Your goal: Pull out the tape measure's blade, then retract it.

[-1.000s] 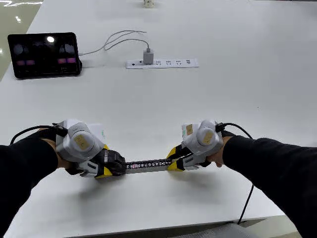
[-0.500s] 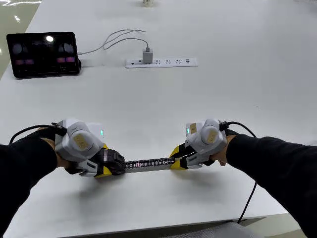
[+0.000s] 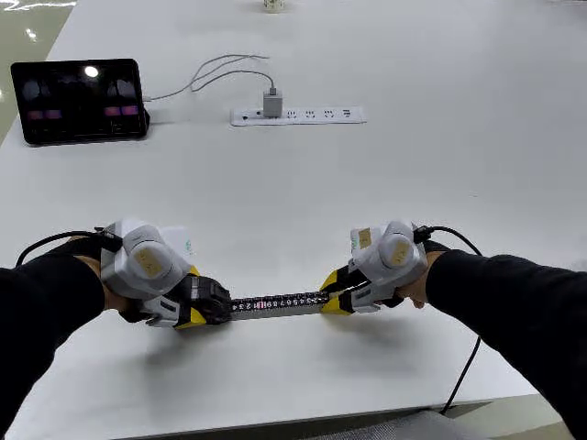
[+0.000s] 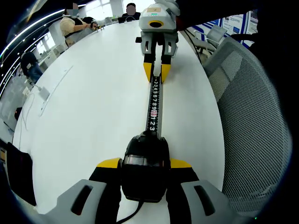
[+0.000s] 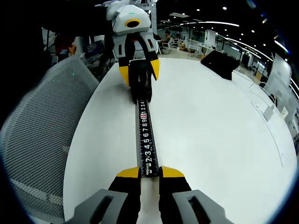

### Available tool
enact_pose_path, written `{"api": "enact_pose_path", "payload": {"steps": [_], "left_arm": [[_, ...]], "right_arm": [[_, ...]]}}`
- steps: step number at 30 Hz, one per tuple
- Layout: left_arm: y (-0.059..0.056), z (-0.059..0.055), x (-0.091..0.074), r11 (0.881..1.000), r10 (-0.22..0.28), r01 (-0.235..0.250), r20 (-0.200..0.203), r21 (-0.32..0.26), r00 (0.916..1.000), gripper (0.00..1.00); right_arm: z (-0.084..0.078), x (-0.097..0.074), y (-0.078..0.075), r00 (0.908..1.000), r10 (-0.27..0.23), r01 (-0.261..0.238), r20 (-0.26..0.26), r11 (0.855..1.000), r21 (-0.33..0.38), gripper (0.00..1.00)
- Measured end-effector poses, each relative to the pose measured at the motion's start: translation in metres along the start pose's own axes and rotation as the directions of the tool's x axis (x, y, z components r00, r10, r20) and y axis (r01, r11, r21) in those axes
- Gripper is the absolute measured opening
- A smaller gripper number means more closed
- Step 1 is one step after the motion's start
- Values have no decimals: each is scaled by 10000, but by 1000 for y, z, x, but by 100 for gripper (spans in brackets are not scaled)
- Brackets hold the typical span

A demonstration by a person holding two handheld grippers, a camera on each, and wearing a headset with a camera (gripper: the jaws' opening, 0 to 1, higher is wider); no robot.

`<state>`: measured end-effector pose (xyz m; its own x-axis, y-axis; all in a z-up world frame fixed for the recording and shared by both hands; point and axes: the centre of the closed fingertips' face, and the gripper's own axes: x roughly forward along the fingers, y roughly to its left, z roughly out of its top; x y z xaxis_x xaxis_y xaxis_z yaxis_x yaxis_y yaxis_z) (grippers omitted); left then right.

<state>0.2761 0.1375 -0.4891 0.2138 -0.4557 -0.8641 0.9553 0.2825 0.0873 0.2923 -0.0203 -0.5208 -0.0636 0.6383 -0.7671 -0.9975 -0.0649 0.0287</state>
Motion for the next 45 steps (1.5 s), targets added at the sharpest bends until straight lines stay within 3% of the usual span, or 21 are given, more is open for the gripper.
{"api": "enact_pose_path", "payload": {"steps": [45], "left_arm": [[0,2,-1,10000,17,-17,-25,-14,10000,31]], "right_arm": [[-32,-27,0,9994,-263,268,-212,9994,232,10]]}}
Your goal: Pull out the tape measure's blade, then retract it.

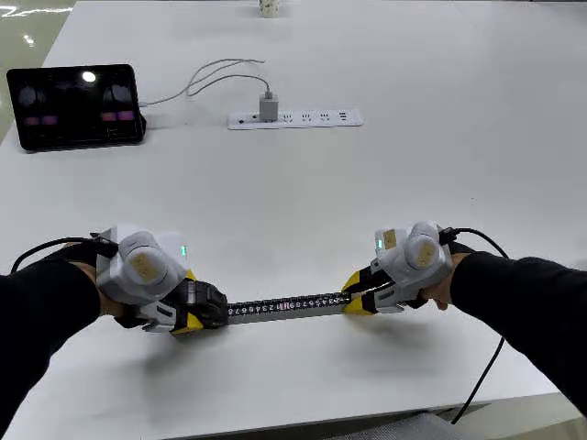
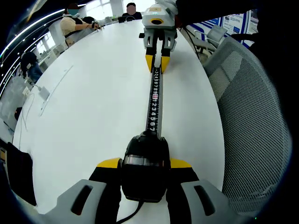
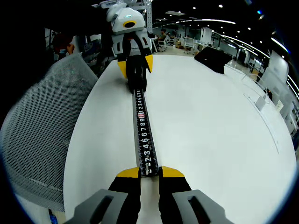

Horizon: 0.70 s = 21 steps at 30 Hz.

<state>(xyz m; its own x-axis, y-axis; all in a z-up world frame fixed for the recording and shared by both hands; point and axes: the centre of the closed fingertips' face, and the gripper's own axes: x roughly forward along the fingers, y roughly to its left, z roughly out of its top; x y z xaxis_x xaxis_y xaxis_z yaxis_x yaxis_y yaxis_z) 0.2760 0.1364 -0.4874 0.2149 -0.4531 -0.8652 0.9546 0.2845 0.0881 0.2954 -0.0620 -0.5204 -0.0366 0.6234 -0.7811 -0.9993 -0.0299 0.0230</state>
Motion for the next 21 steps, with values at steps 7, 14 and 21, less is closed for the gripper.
{"api": "enact_pose_path", "payload": {"steps": [7,14,21], "left_arm": [[0,0,0,10000,3,-3,-5,1,10000,31],[0,-1,1,10000,-5,5,2,-7,10000,31],[0,-1,1,10000,-15,15,8,-4,10000,31]], "right_arm": [[-5,-4,-1,10000,-30,30,-65,10000,47,10],[-8,-6,-3,9999,-68,68,-95,10000,42,10],[-12,-8,-4,9999,-99,100,-131,9999,88,10]]}}
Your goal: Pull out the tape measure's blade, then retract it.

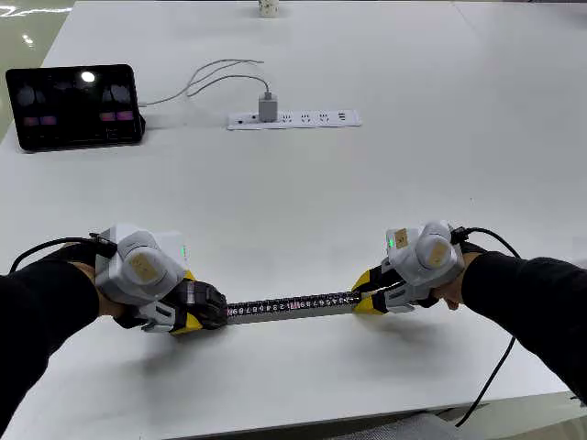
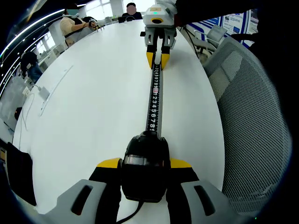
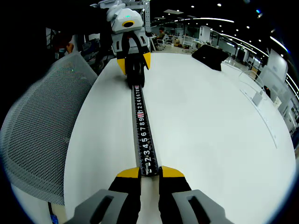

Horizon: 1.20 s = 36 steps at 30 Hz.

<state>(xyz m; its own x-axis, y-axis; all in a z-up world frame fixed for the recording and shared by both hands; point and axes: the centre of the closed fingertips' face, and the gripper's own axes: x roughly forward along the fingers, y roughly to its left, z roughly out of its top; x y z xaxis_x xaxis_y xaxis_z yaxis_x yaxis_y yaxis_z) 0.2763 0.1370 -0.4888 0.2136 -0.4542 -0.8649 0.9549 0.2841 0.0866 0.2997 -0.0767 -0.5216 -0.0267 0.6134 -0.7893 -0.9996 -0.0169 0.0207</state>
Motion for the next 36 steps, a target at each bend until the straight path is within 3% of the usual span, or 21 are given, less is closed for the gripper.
{"api": "enact_pose_path", "payload": {"steps": [36], "left_arm": [[0,-1,-2,10000,1,-1,12,11,10000,31]], "right_arm": [[-16,-15,-5,9997,-93,98,-222,9997,238,10]]}}
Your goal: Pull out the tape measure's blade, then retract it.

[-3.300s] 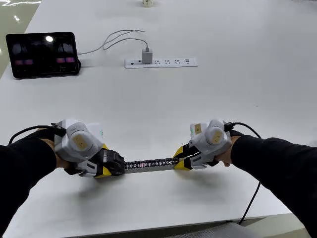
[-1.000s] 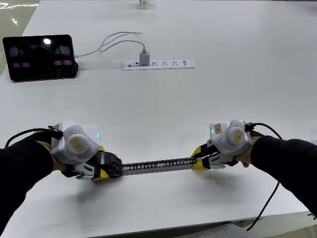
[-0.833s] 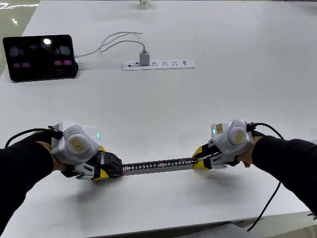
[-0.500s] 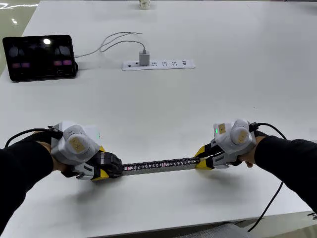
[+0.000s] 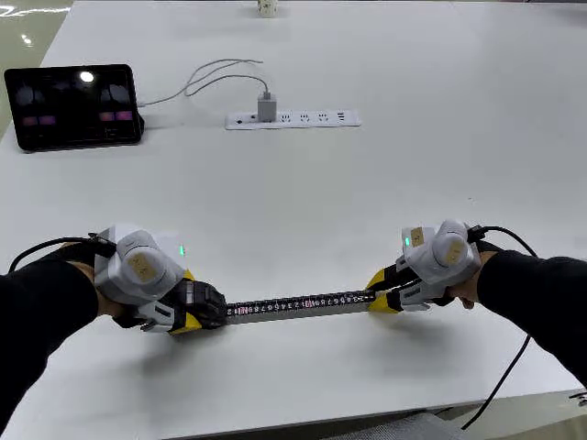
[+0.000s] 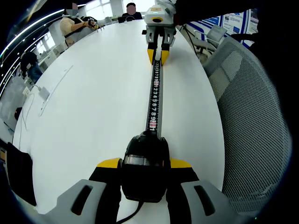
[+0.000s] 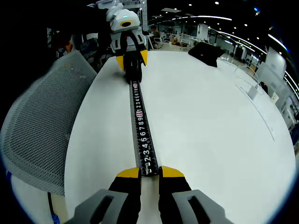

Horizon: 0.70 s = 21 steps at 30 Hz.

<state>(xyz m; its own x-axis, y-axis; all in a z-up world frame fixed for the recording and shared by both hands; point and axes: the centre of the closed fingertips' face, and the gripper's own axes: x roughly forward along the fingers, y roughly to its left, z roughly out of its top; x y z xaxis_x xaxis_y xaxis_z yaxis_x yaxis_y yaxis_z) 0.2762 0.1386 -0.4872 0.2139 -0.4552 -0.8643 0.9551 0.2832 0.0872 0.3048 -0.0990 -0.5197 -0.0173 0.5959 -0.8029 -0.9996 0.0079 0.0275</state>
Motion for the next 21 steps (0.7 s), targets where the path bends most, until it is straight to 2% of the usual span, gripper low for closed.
{"api": "enact_pose_path", "payload": {"steps": [21], "left_arm": [[0,0,-1,10000,6,-6,-9,13,10000,31]], "right_arm": [[-4,-3,-2,10000,-65,65,-11,10000,59,10]]}}
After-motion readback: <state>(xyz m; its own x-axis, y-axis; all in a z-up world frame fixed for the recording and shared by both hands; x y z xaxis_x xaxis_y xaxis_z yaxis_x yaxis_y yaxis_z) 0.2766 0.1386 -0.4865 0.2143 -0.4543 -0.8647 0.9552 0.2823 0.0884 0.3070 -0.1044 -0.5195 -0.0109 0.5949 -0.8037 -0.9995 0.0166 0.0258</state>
